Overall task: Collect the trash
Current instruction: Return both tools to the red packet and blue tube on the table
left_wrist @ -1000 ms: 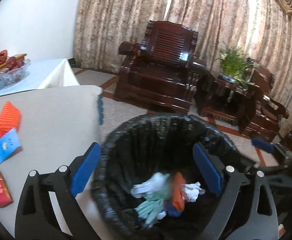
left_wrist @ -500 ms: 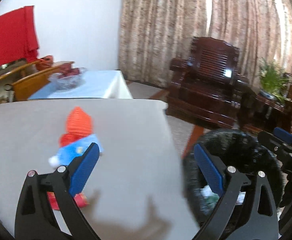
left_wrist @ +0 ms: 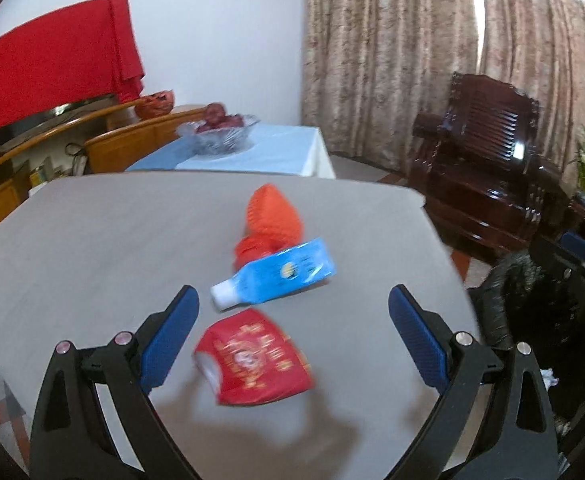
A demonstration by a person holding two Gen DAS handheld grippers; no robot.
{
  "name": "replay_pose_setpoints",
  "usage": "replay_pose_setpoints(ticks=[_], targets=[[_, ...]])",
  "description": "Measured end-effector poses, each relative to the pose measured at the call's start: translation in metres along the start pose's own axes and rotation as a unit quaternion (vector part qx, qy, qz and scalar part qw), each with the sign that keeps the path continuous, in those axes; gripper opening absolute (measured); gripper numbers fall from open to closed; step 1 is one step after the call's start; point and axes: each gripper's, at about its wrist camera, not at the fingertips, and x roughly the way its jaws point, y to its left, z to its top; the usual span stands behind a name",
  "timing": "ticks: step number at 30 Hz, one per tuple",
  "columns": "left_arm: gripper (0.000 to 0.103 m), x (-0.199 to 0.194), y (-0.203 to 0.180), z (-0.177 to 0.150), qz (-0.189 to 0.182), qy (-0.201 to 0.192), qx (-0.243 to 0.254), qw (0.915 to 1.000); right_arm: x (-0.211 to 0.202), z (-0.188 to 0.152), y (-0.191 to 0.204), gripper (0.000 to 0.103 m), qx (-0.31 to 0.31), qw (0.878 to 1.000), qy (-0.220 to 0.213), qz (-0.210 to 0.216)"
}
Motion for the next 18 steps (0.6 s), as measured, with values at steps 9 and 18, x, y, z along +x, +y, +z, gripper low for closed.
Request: replay_pose_setpoints(ticks=[9,18], targets=[[0.093,0.022,0.037,-0.022,0.024,0.035,-0.025,0.9988,0.027,-0.012,0.032,0.097,-0.022,0.999,0.017,0.024],[0.09,0.045,0.053,-0.038,0.02,0.065,-0.047,0.9966,0.051,-0.021,0.05,0.097,-0.032,0.998,0.036,0.037]])
